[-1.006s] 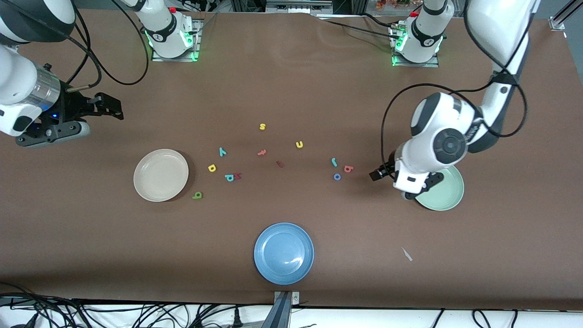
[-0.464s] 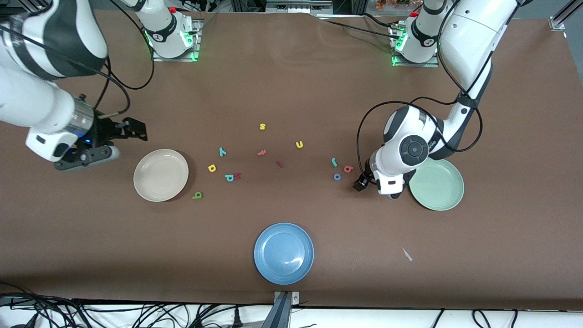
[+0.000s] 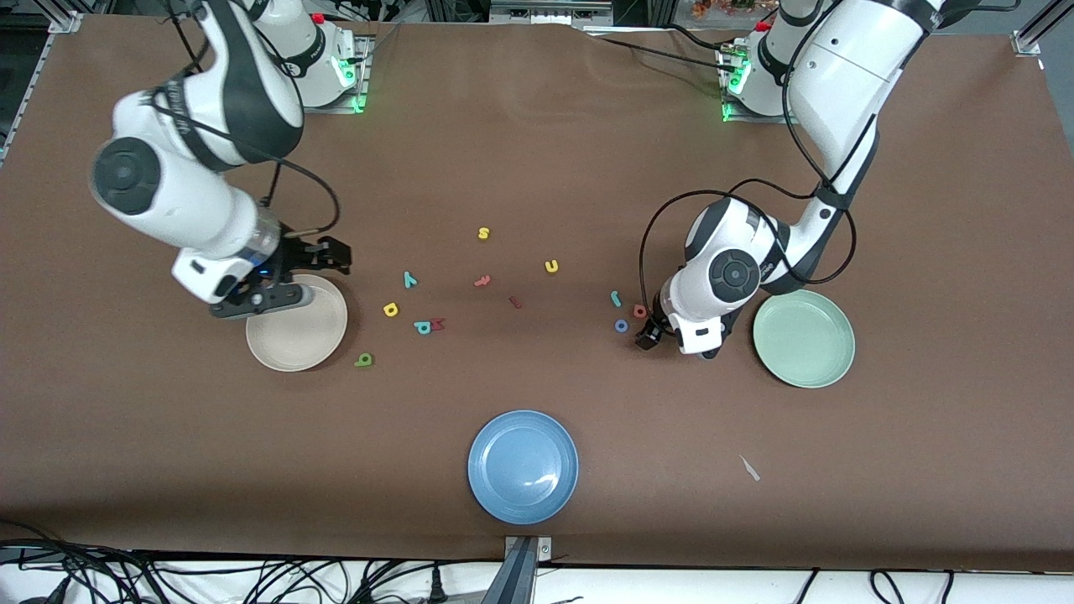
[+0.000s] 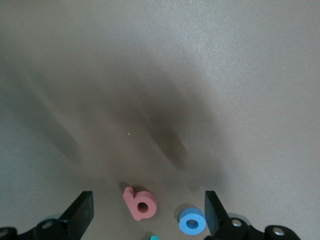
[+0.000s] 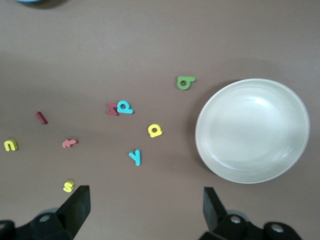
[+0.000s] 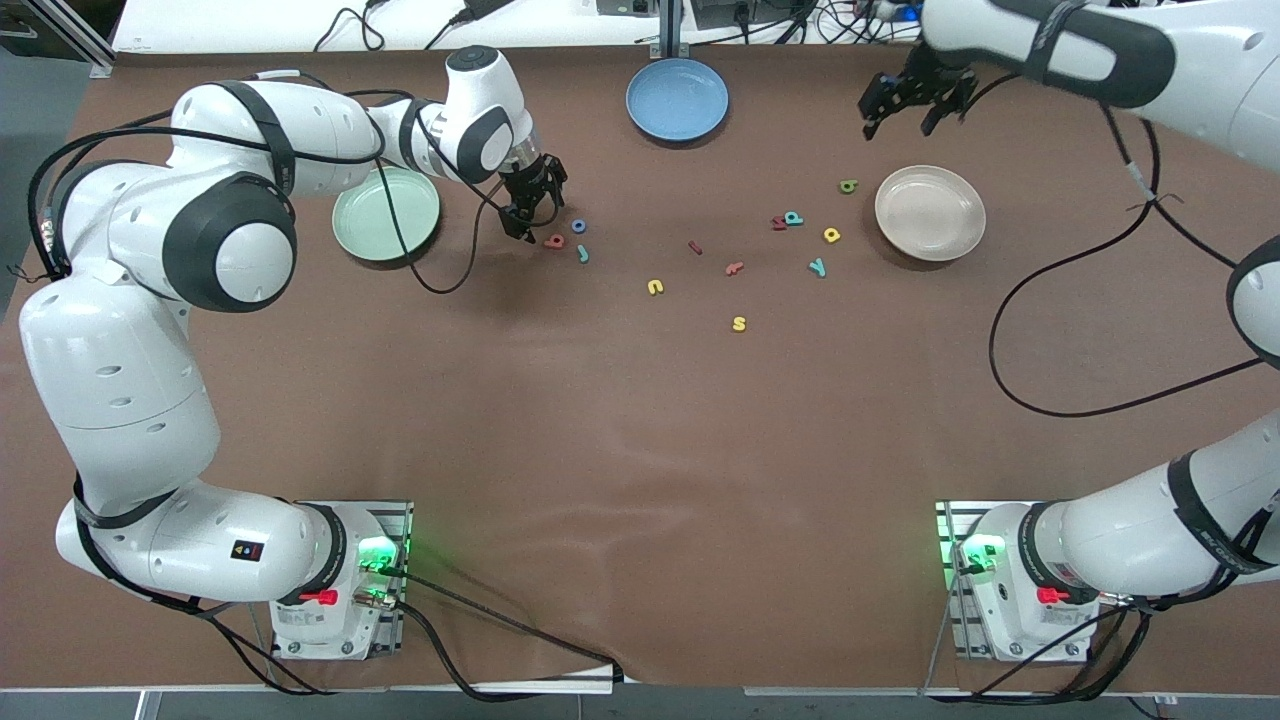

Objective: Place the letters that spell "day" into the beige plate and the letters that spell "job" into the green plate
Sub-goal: 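Grasp the pink letter with the left gripper while the right gripper grasps the y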

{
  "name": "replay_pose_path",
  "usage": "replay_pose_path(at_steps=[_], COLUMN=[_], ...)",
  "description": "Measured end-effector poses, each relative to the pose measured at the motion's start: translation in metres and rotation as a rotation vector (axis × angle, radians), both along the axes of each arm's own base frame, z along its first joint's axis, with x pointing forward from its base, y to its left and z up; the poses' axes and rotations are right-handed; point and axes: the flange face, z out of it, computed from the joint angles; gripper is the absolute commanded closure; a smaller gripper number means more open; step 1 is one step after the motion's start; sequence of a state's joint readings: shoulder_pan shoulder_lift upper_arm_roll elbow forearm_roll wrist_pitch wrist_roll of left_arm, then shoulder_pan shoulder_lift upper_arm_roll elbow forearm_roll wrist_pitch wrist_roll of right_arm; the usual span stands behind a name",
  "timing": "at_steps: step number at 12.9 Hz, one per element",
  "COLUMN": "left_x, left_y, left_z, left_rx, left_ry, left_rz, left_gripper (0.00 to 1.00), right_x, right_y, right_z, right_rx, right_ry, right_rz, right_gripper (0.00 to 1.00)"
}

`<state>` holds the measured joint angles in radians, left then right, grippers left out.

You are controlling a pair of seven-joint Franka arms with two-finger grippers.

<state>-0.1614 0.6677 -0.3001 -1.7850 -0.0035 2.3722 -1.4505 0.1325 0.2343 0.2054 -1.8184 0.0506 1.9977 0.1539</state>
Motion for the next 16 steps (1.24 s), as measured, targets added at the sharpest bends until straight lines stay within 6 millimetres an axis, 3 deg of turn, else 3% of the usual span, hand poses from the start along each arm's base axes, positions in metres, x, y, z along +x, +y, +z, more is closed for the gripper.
replay_pose_path(at_steps=[1, 3, 6, 8, 12, 16], left_x=[-0.001, -0.009, -0.015, -0.019, -0.021, -0.02], left_y=[-0.001, -0.005, -0.01, -0.017, -0.02, -0.02], left_z=[-0.004, -0.013, -0.017, -0.018, -0.019, -0.018], left_rx=[0.0, 0.003, 0.008, 0.01, 0.011, 0.007], left_ry=[0.003, 0.012, 0.019, 0.023, 0.023, 0.015], left_rz=[0.007, 0.008, 0.016, 0.015, 0.018, 0.02], left_gripper=[0.17, 0.19, 0.29, 0.4, 0.47, 0.64], right_x=[-0.01, -0.03, -0.053, -0.065, -0.083, -0.086], right_y=[0.014, 0.036, 0.053, 0.056, 0.051, 0.058], right_z=[-0.014, -0.044, -0.08, -0.104, -0.165, -0.192], right_rx=[-0.014, -0.018, -0.006, 0.008, -0.001, 0.016], right_ry=[-0.002, 0.004, -0.017, -0.046, -0.081, -0.088], right_rz=[0.01, 0.045, 0.08, 0.086, 0.132, 0.149], right_gripper=[0.0, 0.0, 0.0, 0.0, 0.0, 0.01])
